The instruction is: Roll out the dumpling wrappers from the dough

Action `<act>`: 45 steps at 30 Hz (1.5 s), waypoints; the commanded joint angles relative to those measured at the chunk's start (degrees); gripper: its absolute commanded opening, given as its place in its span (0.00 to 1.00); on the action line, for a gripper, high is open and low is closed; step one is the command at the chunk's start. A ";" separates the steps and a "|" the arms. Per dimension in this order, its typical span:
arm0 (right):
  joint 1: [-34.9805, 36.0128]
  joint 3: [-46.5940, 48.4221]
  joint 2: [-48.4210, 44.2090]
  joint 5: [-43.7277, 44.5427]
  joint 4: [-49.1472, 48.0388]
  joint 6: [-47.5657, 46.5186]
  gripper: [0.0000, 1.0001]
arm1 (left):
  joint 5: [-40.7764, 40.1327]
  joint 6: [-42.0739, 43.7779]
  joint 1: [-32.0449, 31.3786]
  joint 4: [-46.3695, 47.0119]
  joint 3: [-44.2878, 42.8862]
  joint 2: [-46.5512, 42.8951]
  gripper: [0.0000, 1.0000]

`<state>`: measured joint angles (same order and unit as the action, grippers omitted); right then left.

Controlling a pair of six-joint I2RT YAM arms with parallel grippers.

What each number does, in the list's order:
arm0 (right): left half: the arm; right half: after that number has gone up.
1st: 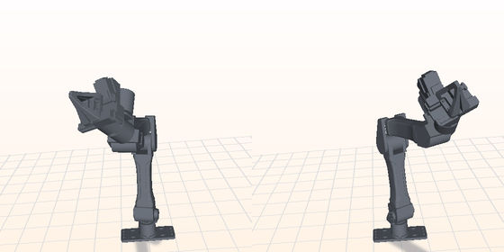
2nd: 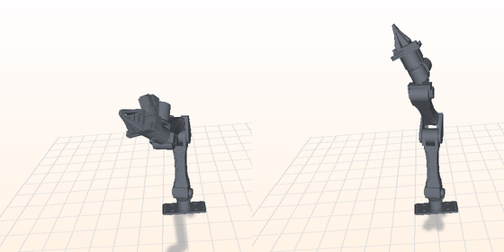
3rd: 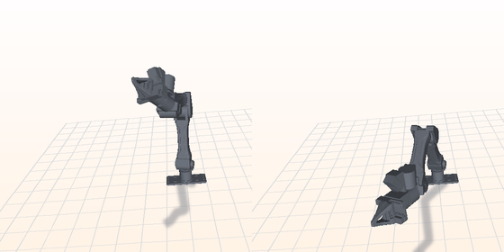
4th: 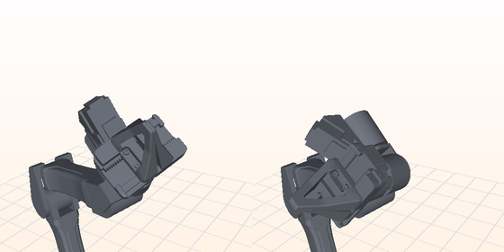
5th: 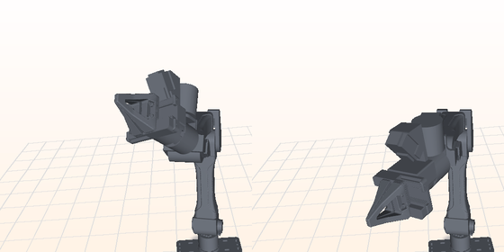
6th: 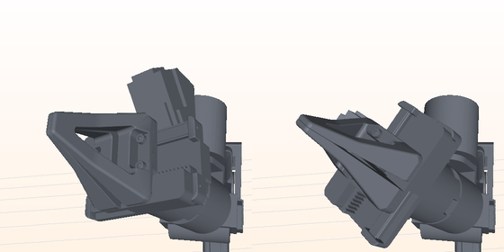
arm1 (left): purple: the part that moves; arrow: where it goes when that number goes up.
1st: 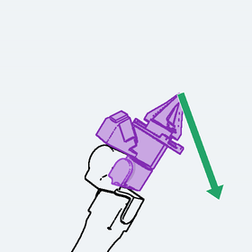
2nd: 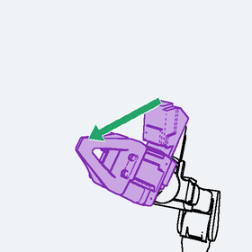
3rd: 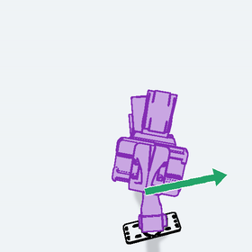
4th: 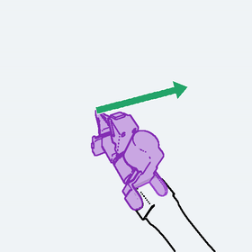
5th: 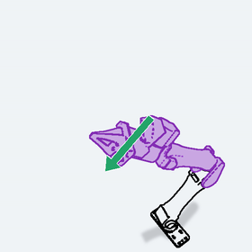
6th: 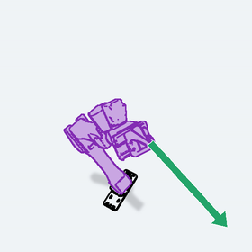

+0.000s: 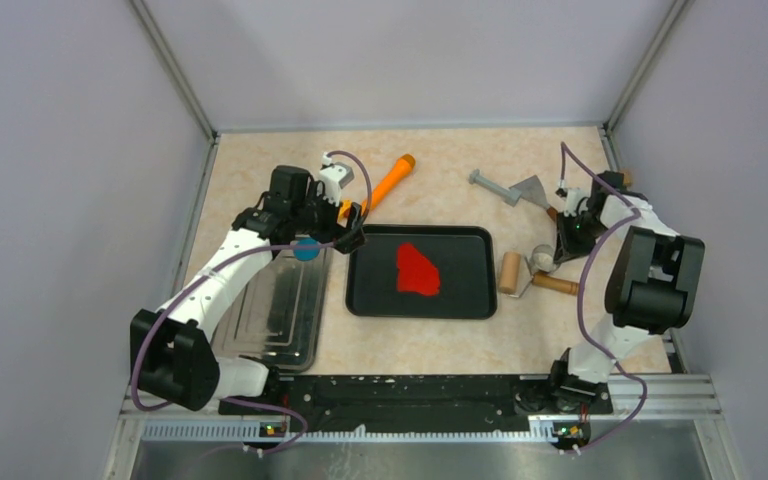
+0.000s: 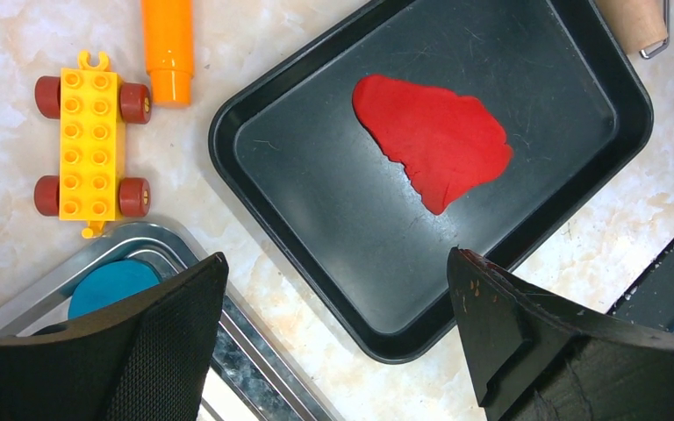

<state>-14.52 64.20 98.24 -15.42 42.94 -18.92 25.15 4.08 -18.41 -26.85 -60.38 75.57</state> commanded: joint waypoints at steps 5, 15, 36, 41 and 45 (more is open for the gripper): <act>3.00 3.89 -2.57 1.85 1.68 0.26 0.00 | 1.69 -0.94 0.31 1.68 -0.67 -0.93 0.94; 22.04 29.52 -2.86 1.08 13.18 8.09 0.00 | -0.32 -8.96 0.23 1.93 -7.93 2.18 0.76; 47.37 30.87 11.88 5.61 2.78 35.32 0.00 | 17.26 -33.34 -7.69 15.66 -7.52 20.13 0.60; 47.75 30.79 13.12 5.38 3.49 32.77 0.00 | 9.54 -33.38 -7.91 12.32 -7.41 21.35 0.44; 47.79 29.85 12.91 5.10 3.44 32.54 0.00 | 9.26 -34.29 -7.87 12.02 -6.97 22.28 0.40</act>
<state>33.01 94.48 111.31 -9.45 47.75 14.33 36.29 -29.10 -26.41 -15.09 -67.18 97.14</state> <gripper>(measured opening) 0.018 0.422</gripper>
